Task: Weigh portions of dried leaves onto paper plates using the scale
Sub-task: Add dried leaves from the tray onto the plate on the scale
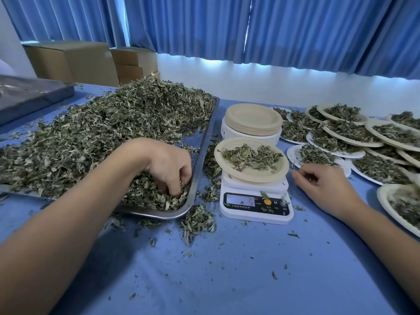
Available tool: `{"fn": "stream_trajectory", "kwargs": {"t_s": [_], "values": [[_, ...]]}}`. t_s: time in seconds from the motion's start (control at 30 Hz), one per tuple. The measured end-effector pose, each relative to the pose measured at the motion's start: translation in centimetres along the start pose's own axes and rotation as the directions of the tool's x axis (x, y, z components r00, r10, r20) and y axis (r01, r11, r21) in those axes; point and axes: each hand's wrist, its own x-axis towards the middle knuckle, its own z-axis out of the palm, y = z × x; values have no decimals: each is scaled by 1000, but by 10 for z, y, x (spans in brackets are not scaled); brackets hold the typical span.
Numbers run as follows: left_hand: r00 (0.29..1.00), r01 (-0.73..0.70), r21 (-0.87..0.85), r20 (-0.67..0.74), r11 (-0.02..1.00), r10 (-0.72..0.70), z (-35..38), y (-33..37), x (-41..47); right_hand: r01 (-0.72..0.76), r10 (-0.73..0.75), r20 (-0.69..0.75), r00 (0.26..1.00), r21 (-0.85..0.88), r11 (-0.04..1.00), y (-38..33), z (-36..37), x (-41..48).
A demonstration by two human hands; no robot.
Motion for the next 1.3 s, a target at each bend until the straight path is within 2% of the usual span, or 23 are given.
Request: {"fn": "stream_trajectory", "kwargs": {"t_s": [0.23,0.5,0.63,0.73,0.8,0.87,1.0,1.1,1.17,1.2,1.23,1.3], "values": [[977,19,-135,-209,991,-47,-9,-14,3,2,-2,0,1000,15,1000,0,0,1],[885,21,-146,-457,989,-86,-35,-23,-6,26,-26,3,1000,32,999,-1,-1,1],[837,-105,-289,-543,951,-72,-37,1,-2,39,-40,4,999,34,999,0,-1,1],[812,-293,-467,-582,834,-41,-42,30,6,37,-37,8,999,42,998,2,-1,2],[822,-357,-531,-569,768,-11,-42,51,16,39,-40,11,999,45,998,3,-1,2],[863,-368,-579,-505,727,34,-37,70,26,43,-43,11,999,44,998,4,-1,1],[878,-372,-524,-466,766,107,-36,72,38,41,-41,3,999,37,998,6,0,1],[826,-373,-511,-563,775,26,-39,51,36,45,-45,0,999,38,998,7,0,1],[771,-305,-394,-636,867,-18,-41,32,35,42,-42,1,999,38,998,6,0,1],[771,-234,-308,-637,922,-17,-42,21,35,40,-40,1,999,39,998,6,0,1],[805,-144,-227,-593,963,-19,-43,12,34,38,-38,2,999,39,999,6,0,2],[915,16,-120,-399,993,-63,-41,-2,33,34,-34,7,999,43,999,6,0,1]]}}
